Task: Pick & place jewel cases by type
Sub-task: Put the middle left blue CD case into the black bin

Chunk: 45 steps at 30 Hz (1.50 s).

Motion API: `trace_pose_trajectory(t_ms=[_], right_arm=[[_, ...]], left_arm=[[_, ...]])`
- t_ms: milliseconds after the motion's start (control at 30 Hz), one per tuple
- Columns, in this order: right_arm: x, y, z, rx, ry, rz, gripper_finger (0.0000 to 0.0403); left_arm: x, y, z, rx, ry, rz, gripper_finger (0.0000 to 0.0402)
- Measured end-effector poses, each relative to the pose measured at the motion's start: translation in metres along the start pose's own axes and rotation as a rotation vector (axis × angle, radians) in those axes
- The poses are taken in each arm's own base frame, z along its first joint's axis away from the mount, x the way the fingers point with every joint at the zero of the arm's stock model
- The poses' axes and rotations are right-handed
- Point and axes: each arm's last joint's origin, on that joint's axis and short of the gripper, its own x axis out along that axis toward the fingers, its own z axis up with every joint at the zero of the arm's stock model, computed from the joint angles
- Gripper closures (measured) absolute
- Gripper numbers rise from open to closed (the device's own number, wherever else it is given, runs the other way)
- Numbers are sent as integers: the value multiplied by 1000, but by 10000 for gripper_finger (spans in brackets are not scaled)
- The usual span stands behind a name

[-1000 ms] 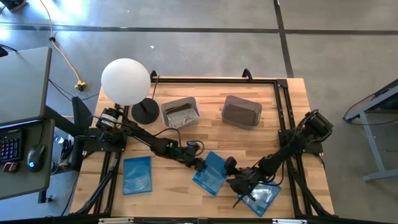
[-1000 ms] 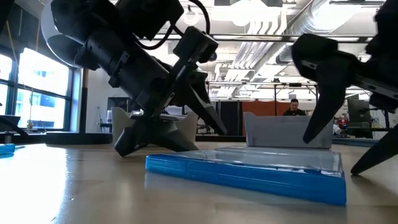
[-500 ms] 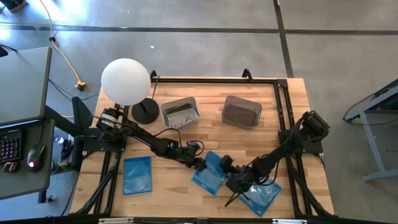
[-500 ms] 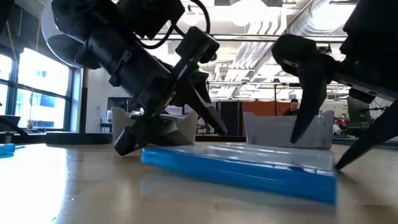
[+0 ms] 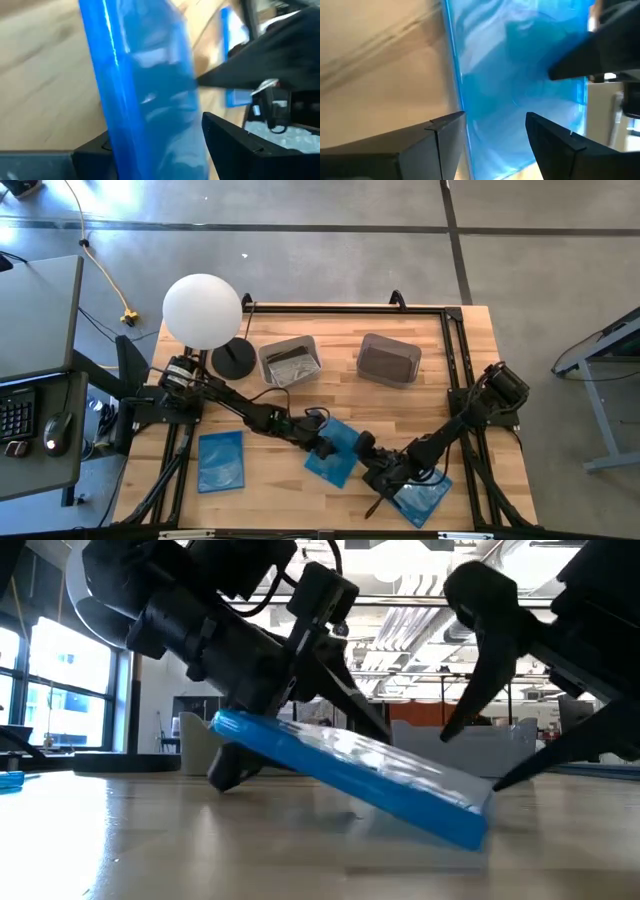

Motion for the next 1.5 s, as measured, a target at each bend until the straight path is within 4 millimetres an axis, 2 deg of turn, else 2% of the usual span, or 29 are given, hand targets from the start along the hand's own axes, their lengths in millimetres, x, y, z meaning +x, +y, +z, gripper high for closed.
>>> trace_pose_trajectory(t_ms=[133, 300, 567, 733, 933, 1033, 1167, 1267, 1400, 1500], right_arm=[[-2, 2, -1, -15, 17, -9, 202], [-4, 4, -4, -49, 61, -24, 202], [-12, 9, 0, -44, 73, -113, 202], [-22, 16, 3, -50, 82, -192, 202], [-38, 26, 2, -138, 154, -365, 202], [-51, 30, 0, -157, 179, -479, 202], [-77, 25, -4, -53, 138, -601, 202], [-100, 14, -10, 106, 66, -602, 202], [-131, -8, -27, 380, -11, -449, 202], [-151, -22, -43, 607, -17, -222, 202]], left_arm=[[-1, -11, 4, 66, -49, -104, 197], [-1, -10, 5, 81, -75, -95, 197], [0, 5, 4, 68, -45, 67, 203], [-1, 8, 5, 56, -37, 99, 264], [0, -5, 9, 71, -71, -46, 364], [-1, -11, 11, 74, -91, -107, 389], [-1, -16, 16, 133, -160, -152, 381], [1, -29, 31, 233, -213, -171, 378], [2, -59, 63, 497, -309, -197, 390], [2, -80, 90, 710, -341, -101, 388]])
